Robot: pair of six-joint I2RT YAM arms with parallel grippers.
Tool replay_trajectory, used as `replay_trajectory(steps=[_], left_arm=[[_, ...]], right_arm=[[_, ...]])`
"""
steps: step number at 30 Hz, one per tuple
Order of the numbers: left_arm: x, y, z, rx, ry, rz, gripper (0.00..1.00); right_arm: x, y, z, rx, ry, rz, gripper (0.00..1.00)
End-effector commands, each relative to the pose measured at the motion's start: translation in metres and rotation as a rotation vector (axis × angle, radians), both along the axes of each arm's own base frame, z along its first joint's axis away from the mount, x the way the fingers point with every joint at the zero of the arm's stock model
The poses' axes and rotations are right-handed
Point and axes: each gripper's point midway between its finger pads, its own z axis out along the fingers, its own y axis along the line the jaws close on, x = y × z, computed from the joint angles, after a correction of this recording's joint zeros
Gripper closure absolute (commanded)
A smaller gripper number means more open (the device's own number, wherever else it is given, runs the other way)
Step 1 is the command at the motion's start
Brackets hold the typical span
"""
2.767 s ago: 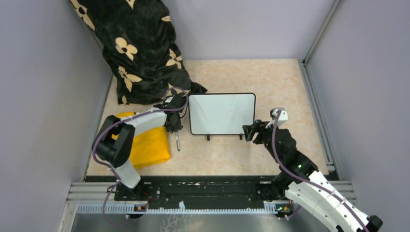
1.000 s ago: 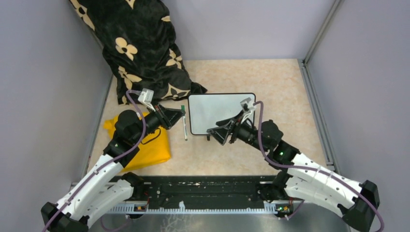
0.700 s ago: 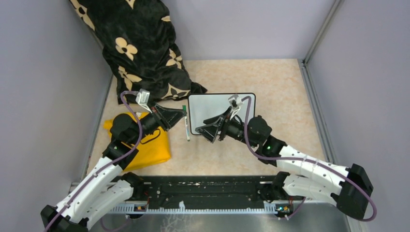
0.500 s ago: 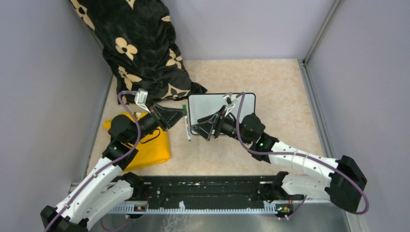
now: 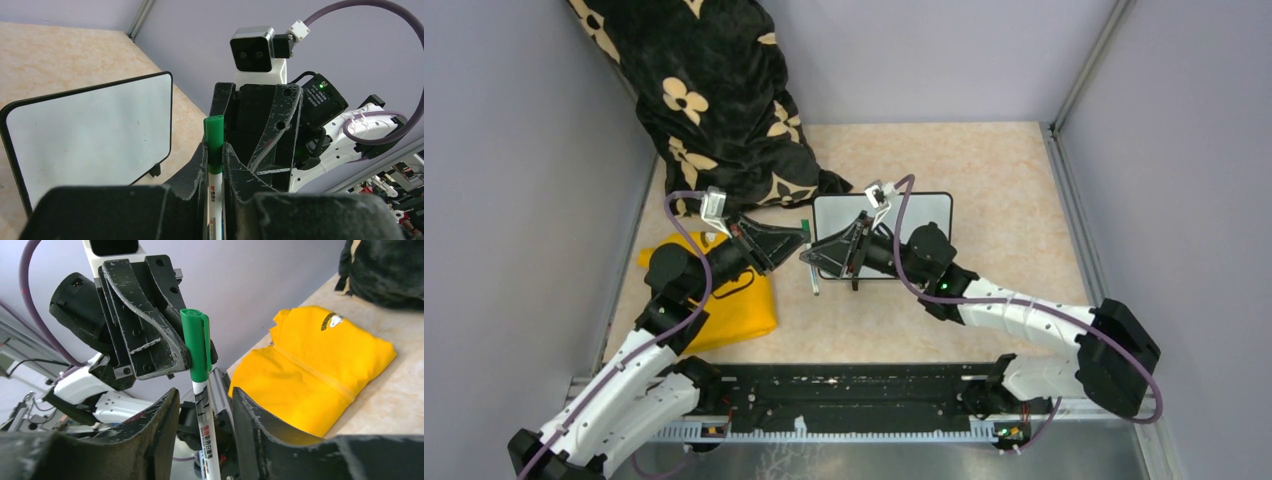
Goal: Write a sentence on the whiteboard
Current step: Open the whiteboard marker at the center of the board.
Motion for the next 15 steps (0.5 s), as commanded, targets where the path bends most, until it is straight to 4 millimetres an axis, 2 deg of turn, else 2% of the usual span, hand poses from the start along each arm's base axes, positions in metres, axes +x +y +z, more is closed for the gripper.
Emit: replay_trajectory(steps=[1,5,10,12,15], left_arm=[[-0.010,0.001,0.012,-0.033,-0.047,-0.028,1.00],[-0.011,0.001,0.014,-0.039,-0.050,-0.032,1.00],[-0.015,0.001,0.017,-0.051,-0.053,-0.046,1.00],[-0.016,0.000,0.017,-0.053,-0.051,-0.057,0.92],[-0.019,-0.004,0.017,-0.050,-0.052,-0.088,0.73]], right_arm=[[-0.017,0.008,0.038,0.091,-0.057,0.093,0.61],[-0.020,0.008,0.034,0.048,-0.086,0.108,0.73],[-0.025,0.003,0.029,0.012,-0.115,0.115,0.94],[-0.026,0.002,0.026,0.002,-0.119,0.117,1.00],[-0.030,0.000,0.023,-0.015,-0.132,0.128,1.00]])
